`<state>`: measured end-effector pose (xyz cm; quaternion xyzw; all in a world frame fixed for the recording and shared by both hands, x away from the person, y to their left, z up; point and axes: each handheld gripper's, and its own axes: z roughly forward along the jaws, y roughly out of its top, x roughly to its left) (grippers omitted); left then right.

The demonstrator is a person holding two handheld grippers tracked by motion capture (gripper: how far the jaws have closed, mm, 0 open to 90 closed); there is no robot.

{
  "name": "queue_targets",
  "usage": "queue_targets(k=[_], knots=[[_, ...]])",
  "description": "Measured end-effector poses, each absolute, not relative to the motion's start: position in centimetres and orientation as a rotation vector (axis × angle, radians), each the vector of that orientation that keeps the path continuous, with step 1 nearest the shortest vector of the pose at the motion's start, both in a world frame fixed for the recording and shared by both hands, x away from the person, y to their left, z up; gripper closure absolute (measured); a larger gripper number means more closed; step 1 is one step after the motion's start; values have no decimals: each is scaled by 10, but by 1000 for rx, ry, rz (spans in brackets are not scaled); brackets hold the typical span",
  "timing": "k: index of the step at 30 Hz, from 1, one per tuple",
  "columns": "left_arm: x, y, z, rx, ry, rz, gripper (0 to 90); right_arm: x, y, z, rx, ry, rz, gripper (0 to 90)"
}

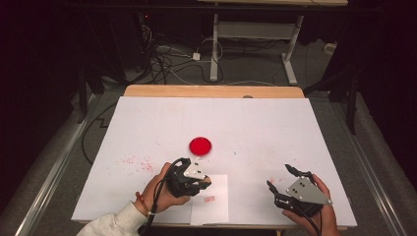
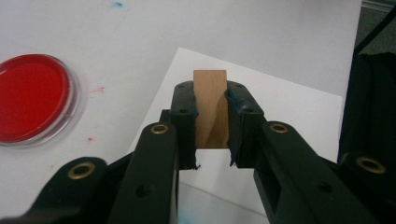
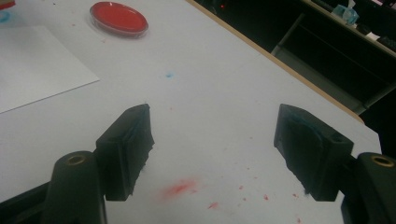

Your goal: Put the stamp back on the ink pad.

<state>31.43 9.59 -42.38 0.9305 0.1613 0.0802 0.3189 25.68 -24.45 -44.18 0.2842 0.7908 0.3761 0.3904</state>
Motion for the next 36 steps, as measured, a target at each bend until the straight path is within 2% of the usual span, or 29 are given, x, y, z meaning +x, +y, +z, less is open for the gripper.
queue_targets(k=[8,20,36], knots=[[332,108,-415,2438,483,273,738,257,-247,-440,742,1963,959,284],[378,118,-406,2377,596,257,738,258,-248,-441,753,1958,943,283],[422,99,-416,2414,684,254,737,257,-247,-443,746,1975,936,281]])
